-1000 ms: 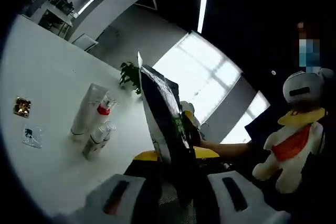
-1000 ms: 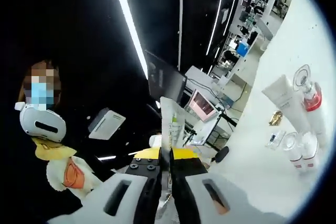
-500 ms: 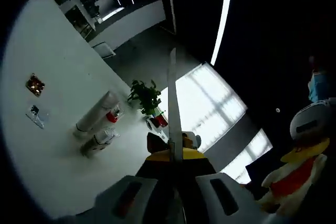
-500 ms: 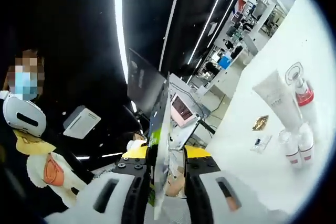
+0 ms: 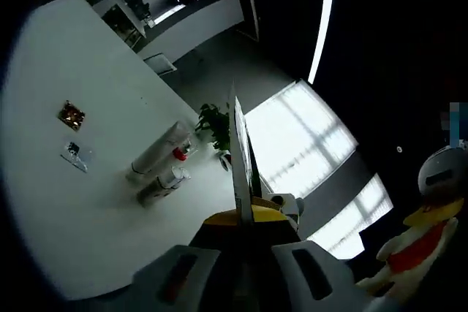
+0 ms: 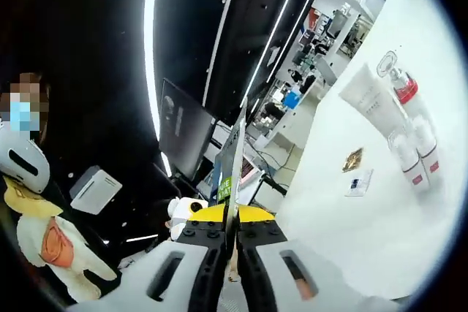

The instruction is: Arrange the skincare products in the storage area until every visible bottle or jar stands upright without overlapping.

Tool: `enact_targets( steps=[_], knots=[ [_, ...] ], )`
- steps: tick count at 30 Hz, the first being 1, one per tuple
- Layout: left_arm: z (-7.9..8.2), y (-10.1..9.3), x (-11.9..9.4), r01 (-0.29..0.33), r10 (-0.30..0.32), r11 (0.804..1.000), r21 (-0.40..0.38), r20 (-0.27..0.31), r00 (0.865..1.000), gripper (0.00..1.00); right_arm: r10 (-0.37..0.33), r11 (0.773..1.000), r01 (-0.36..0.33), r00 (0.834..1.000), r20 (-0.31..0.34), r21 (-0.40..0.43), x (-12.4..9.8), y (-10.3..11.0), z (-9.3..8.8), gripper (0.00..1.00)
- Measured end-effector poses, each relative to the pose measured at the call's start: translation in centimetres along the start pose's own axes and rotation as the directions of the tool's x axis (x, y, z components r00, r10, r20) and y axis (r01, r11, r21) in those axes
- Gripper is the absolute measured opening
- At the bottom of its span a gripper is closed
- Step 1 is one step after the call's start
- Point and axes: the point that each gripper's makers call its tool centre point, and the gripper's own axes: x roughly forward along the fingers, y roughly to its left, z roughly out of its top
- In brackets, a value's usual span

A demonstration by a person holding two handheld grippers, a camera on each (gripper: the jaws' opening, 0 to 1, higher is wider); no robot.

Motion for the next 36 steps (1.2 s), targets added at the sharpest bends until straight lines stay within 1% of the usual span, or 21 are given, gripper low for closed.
enact_targets(
  steps=[2, 4, 6, 9, 10, 11, 13, 14, 17, 20, 22, 23, 24, 25, 26, 27, 29, 31, 33, 34, 36],
  knots=[
    [0.0, 0.1, 0.3, -0.002, 0.002, 1.000, 0.016, -0.004, 1.000, 0.05, -0.006, 1.000, 0.006, 1.000, 0.011, 0.018, -0.2, -0.4, 0.2, 0.01],
    [0.1, 0.2, 0.7, -0.008, 0.008, 0.998, 0.060, 0.001, 1.000, 0.06, -0.023, 0.999, 0.022, 0.999, 0.026, 0.047, -0.4, -0.8, 0.5, 0.01],
    [0.3, 0.8, 1.0, -0.049, 0.046, 0.993, 0.105, 0.029, 0.999, 0.10, -0.036, 0.994, 0.031, 0.998, 0.044, 0.105, -0.5, -1.1, 0.8, 0.01],
    [-1.2, 1.5, 1.6, -0.068, 0.069, 0.993, 0.095, -0.009, 0.998, 0.16, -0.072, 0.980, 0.054, 0.994, 0.088, 0.191, -0.7, -2.2, 1.5, 0.01],
    [-1.5, 1.8, 1.7, -0.075, 0.076, 0.993, 0.091, -0.011, 0.997, 0.20, -0.074, 0.977, 0.054, 0.993, 0.091, 0.205, -0.7, -2.3, 1.5, 0.01],
    [-1.8, 2.3, 1.8, -0.078, 0.079, 0.995, 0.063, -0.003, 0.997, 0.19, -0.087, 0.969, 0.061, 0.991, 0.099, 0.239, -0.8, -2.7, 1.6, 0.01],
    [-1.8, 2.7, 1.7, -0.083, 0.083, 0.997, -0.008, 0.023, 0.996, 0.17, -0.096, 0.967, 0.075, 0.992, 0.078, 0.245, -0.8, -3.2, 0.9, 0.01],
    [-1.9, 3.2, 1.6, -0.092, 0.092, 0.996, -0.006, 0.021, 0.996, 0.15, -0.107, 0.964, 0.088, 0.992, 0.065, 0.250, -0.8, -3.4, 0.6, 0.01],
    [-2.2, 4.1, 1.5, -0.127, 0.127, 0.992, -0.010, 0.020, 0.992, 0.07, -0.194, 0.947, 0.185, 0.981, 0.007, 0.264, -1.0, -5.5, -0.5, 0.01],
    [-2.8, 6.3, 1.4, -0.215, 0.216, 0.973, -0.089, -0.003, 0.976, 0.04, -0.269, 0.922, 0.273, 0.962, -0.054, 0.273, -0.8, -7.4, -1.8, 0.01],
    [-3.0, 7.7, 1.3, -0.252, 0.252, 0.965, -0.074, -0.015, 0.968, 0.00, -0.315, 0.913, 0.333, 0.943, -0.111, 0.237, -0.6, -8.6, -2.7, 0.01],
    [-3.1, 8.4, 1.2, -0.300, 0.299, 0.951, -0.071, -0.020, 0.954, 0.00, -0.331, 0.912, 0.350, 0.936, -0.120, 0.215, -0.4, -9.1, -2.7, 0.01],
    [-3.2, 8.9, 1.2, -0.325, 0.323, 0.943, -0.068, -0.027, 0.946, 0.00, -0.354, 0.900, 0.381, 0.922, -0.156, 0.210, -0.3, -9.6, -3.3, 0.01],
    [-3.5, 9.5, 1.1, -0.363, 0.360, 0.930, -0.059, -0.046, 0.932, 0.00, -0.367, 0.898, 0.398, 0.913, -0.176, 0.190, -0.2, -10.0, -3.6, 0.01],
    [-3.6, 10.0, 1.2, -0.381, 0.379, 0.924, -0.041, -0.053, 0.924, 0.00, -0.380, 0.898, 0.411, 0.905, -0.192, 0.160, -0.1, -10.6, -3.7, 0.01],
    [-3.8, 10.1, 1.3, -0.396, 0.394, 0.917, -0.039, -0.064, 0.917, 0.00, -0.387, 0.895, 0.419, 0.901, -0.199, 0.157, 0.0, -10.9, -3.9, 0.01],
    [-3.8, 10.5, 1.5, -0.404, 0.401, 0.914, -0.039, -0.073, 0.913, 0.00, -0.397, 0.894, 0.427, 0.895, -0.202, 0.136, 0.1, -11.4, -4.0, 0.01],
    [-3.8, 10.8, 1.6, -0.405, 0.401, 0.914, -0.036, -0.084, 0.912, 0.00, -0.400, 0.891, 0.431, 0.893, -0.204, 0.139, 0.0, -11.9, -4.0, 0.01],
    [-4.0, 10.9, 1.7, -0.403, 0.402, 0.915, 0.002, -0.098, 0.911, 0.01, -0.407, 0.889, 0.438, 0.890, -0.208, 0.135, -0.1, -12.3, -4.2, 0.01],
    [-4.3, 11.5, 1.5, -0.426, 0.426, 0.904, 0.027, -0.121, 0.897, 0.04, -0.409, 0.889, 0.440, 0.888, -0.211, 0.127, -0.1, -12.4, -4.2, 0.01],
    [-4.7, 11.8, 1.4, -0.431, 0.434, 0.901, 0.051, -0.145, 0.889, 0.05, -0.426, 0.887, 0.452, 0.879, -0.216, 0.090, -0.2, -13.0, -4.2, 0.01]
  ],
)
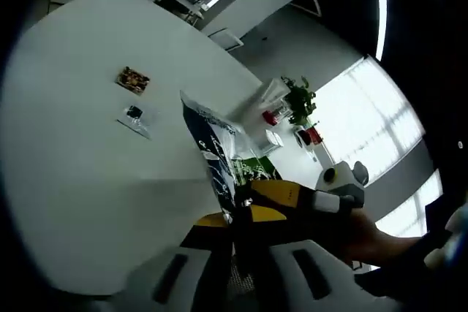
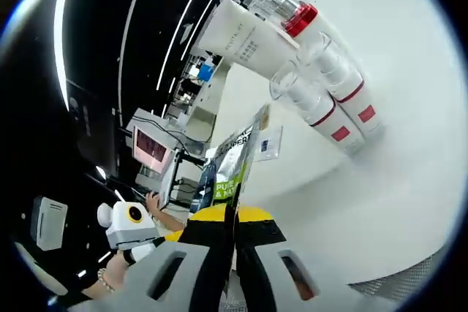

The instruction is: Arrange the skincare products in the storage area until every visible bottle or jar stands upright without overlapping.

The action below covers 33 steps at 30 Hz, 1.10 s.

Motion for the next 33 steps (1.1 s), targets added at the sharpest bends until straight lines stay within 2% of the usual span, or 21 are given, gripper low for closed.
enact_targets(
  steps=[3, 5, 7, 8, 11, 16, 21, 23, 30, 33],
  knots=[
    [0.1, 0.4, 0.0, 0.020, -0.019, 0.998, -0.065, 0.019, 1.000, 0.00, 0.009, 1.000, -0.010, 1.000, -0.014, -0.026, 0.8, -0.4, -0.1, 0.02],
    [0.0, 1.3, 0.4, 0.000, 0.001, 0.996, -0.084, 0.015, 1.000, 0.00, 0.005, 0.999, -0.006, 1.000, -0.013, -0.053, 1.2, -0.8, -0.1, 0.02],
    [0.0, 2.0, 0.8, -0.003, 0.003, 0.993, -0.119, 0.007, 1.000, 0.00, -0.017, 0.984, 0.018, 1.000, 0.007, -0.180, 1.5, -1.8, 0.2, 0.05],
    [0.1, 2.1, 1.1, 0.003, -0.002, 0.988, -0.156, 0.008, 1.000, 0.00, -0.025, 0.967, 0.029, 0.999, 0.020, -0.251, 1.6, -2.1, 0.3, 0.07],
    [-0.2, 2.4, 1.8, 0.015, -0.015, 0.981, -0.194, 0.003, 1.000, 0.00, -0.038, 0.944, 0.041, 0.999, 0.014, -0.326, 1.3, -2.7, 0.4, 0.13],
    [-0.3, 2.4, 2.6, 0.035, -0.035, 0.970, -0.241, 0.005, 0.999, 0.00, -0.043, 0.930, 0.040, 0.999, -0.002, -0.367, 1.1, -3.1, 0.6, 0.20],
    [-0.3, 2.8, 3.3, 0.041, -0.043, 0.966, -0.255, -0.002, 0.999, 0.00, -0.040, 0.917, 0.015, 0.998, -0.055, -0.398, 0.9, -2.9, 0.0, 0.37],
    [-0.3, 3.1, 3.7, 0.039, -0.043, 0.965, -0.260, -0.009, 0.999, 0.00, -0.044, 0.902, 0.011, 0.997, -0.066, -0.431, 0.8, -2.8, -0.1, 0.41],
    [-1.1, 4.4, 4.8, 0.006, -0.016, 0.955, -0.297, -0.032, 0.999, 0.00, -0.056, 0.891, 0.000, 0.992, -0.109, -0.453, 0.4, -3.0, -0.6, 0.59],
    [-1.6, 5.3, 5.2, -0.016, -0.001, 0.953, -0.303, -0.056, 0.998, 0.00, -0.064, 0.874, 0.002, 0.992, -0.111, -0.486, -0.1, -2.9, -0.4, 0.62]
  ],
)
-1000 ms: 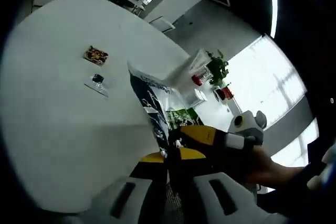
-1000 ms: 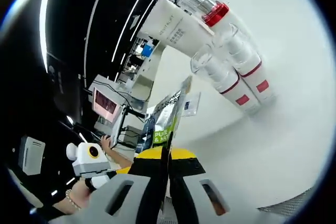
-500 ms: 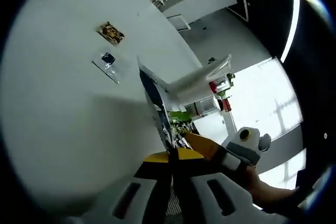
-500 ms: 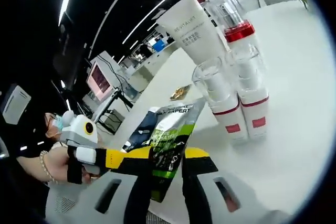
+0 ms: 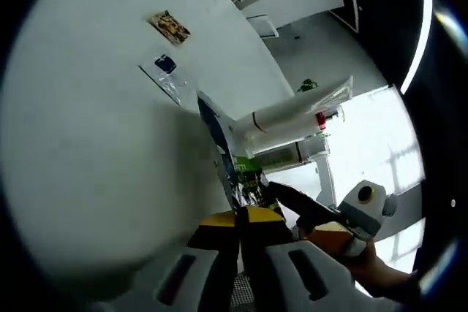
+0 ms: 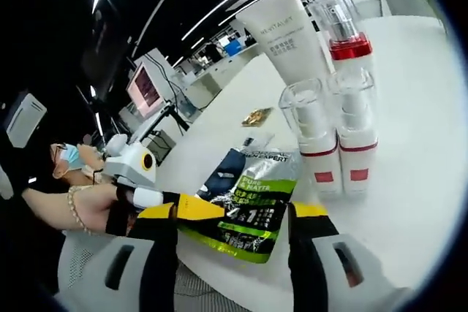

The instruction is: Arrange the skincare products in the storage area until every visible bottle or jar stands upright without overlapping.

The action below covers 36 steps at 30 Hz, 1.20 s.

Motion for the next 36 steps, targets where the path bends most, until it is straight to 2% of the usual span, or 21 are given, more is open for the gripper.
enact_targets(
  steps=[6, 9, 15, 21, 23, 33, 36],
  knots=[
    [-0.5, 0.8, 0.4, -0.024, 0.024, 0.999, -0.049, -0.007, 1.000, 0.00, -0.010, 0.999, 0.009, 1.000, -0.012, -0.039, -1.1, -0.3, 0.2, 0.68],
    [-0.7, 0.9, 0.6, -0.042, 0.042, 0.997, -0.060, -0.005, 0.999, 0.00, -0.018, 0.999, 0.018, 1.000, 0.001, -0.033, -1.7, -0.8, 0.5, 0.69],
    [-0.4, 1.4, 0.7, -0.072, 0.072, 0.996, -0.054, 0.006, 0.997, 0.00, -0.051, 0.997, 0.052, 0.998, 0.022, -0.061, -3.2, -1.7, 1.3, 0.73],
    [1.1, 2.4, 1.1, -0.099, 0.099, 0.995, -0.003, 0.005, 0.995, 0.00, -0.088, 0.994, 0.091, 0.995, 0.057, -0.059, -4.6, -3.3, 2.2, 0.76],
    [1.1, 2.4, 1.1, -0.098, 0.098, 0.995, -0.002, 0.008, 0.995, 0.00, -0.103, 0.993, 0.107, 0.992, 0.069, -0.057, -5.0, -4.0, 2.5, 0.78],
    [2.9, 3.1, 1.7, -0.116, 0.116, 0.993, 0.012, 0.025, 0.993, 0.00, -0.154, 0.981, 0.167, 0.980, 0.125, -0.101, -6.8, -5.7, 4.0, 0.87],
    [3.9, 3.3, 1.9, -0.111, 0.110, 0.994, 0.018, 0.018, 0.994, 0.01, -0.162, 0.979, 0.177, 0.977, 0.138, -0.103, -7.0, -6.1, 4.3, 0.88]
  ],
)
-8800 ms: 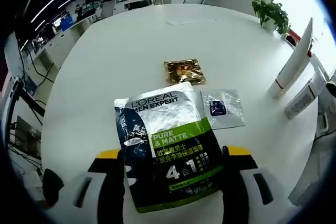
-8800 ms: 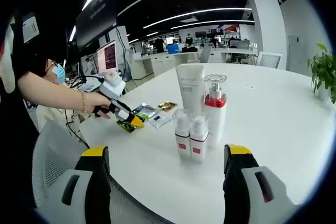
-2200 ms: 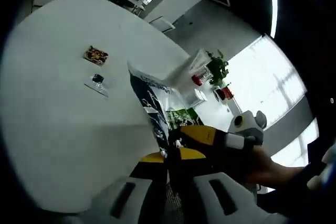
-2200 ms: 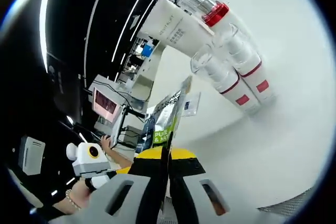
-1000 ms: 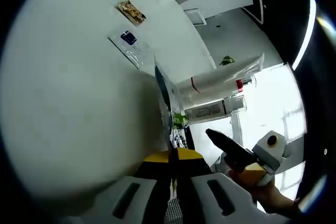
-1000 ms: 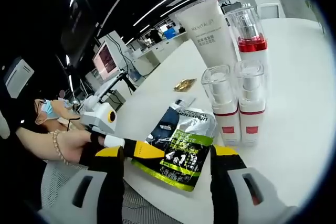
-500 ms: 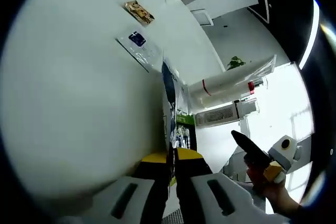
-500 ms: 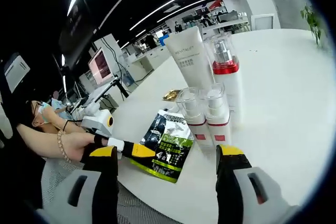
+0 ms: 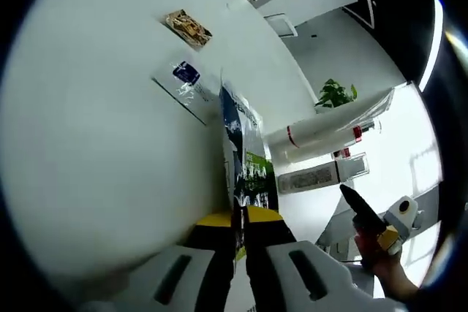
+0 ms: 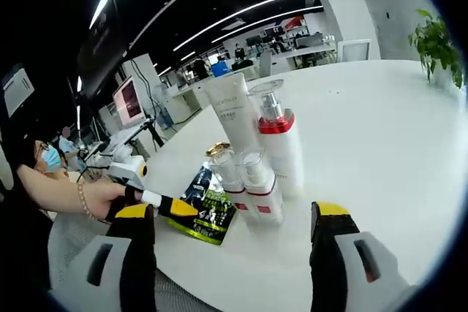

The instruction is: Arrange the skincare products in the storage area until every visible bottle or jar stands upright without overlapping.

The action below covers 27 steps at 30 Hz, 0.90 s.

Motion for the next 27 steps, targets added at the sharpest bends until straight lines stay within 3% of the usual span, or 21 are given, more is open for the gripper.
enact_targets(
  steps=[9, 15, 20, 27],
  knots=[
    [0.3, -0.2, -0.5, -0.043, 0.044, 0.996, 0.075, -0.014, 0.999, 0.04, 0.004, 1.000, -0.004, 1.000, 0.000, 0.005, 0.2, 0.1, -0.1, 0.89],
    [0.2, -0.6, -0.7, -0.056, 0.059, 0.992, 0.115, -0.021, 0.998, 0.13, 0.001, 1.000, -0.001, 1.000, 0.000, 0.008, 0.2, 0.0, -0.2, 0.90],
    [0.1, -1.3, -0.9, -0.092, 0.100, 0.974, 0.207, -0.027, 0.995, 0.20, 0.001, 1.000, -0.001, 1.000, -0.002, 0.010, 0.2, 0.0, -0.2, 0.90],
    [0.4, -0.8, -1.3, -0.157, 0.172, 0.930, 0.333, -0.017, 0.985, 0.25, 0.001, 1.000, -0.001, 1.000, -0.002, 0.010, 0.2, 0.1, -0.1, 0.90]
  ],
)
